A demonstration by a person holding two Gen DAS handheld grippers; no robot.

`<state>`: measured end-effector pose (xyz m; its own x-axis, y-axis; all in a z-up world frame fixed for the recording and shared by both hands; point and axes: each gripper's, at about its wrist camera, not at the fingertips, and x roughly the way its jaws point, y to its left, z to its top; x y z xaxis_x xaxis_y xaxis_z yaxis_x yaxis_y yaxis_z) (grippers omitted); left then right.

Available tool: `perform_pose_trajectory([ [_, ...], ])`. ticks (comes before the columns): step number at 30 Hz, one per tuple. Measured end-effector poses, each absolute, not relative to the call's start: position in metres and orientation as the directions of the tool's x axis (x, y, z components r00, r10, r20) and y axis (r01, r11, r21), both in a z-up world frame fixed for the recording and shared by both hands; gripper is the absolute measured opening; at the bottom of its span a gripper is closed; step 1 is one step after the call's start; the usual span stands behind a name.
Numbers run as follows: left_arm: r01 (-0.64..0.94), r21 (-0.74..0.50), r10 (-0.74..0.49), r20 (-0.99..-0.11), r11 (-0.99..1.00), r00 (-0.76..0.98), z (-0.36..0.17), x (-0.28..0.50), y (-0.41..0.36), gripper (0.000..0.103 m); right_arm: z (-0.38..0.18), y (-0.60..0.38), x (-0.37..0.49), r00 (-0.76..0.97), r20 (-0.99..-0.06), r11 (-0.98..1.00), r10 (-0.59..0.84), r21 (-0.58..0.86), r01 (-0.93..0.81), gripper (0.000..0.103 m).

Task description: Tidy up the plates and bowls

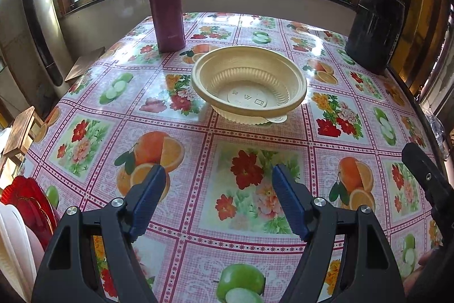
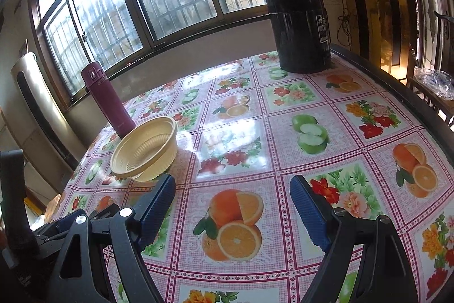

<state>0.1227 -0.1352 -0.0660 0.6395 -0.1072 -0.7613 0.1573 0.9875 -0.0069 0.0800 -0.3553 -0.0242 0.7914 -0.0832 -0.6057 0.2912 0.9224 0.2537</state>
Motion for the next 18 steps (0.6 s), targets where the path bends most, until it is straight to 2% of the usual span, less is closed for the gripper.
perform_pose_trajectory([
  [18,0.180,-0.006,-0.120,-0.771,0.984,0.626,-0.0705,0.1214,-0.1430,0.077,-0.0269,-0.3567,0.0816,0.775,-0.623,0.920,-0.106,0.235,0.315,0.085],
])
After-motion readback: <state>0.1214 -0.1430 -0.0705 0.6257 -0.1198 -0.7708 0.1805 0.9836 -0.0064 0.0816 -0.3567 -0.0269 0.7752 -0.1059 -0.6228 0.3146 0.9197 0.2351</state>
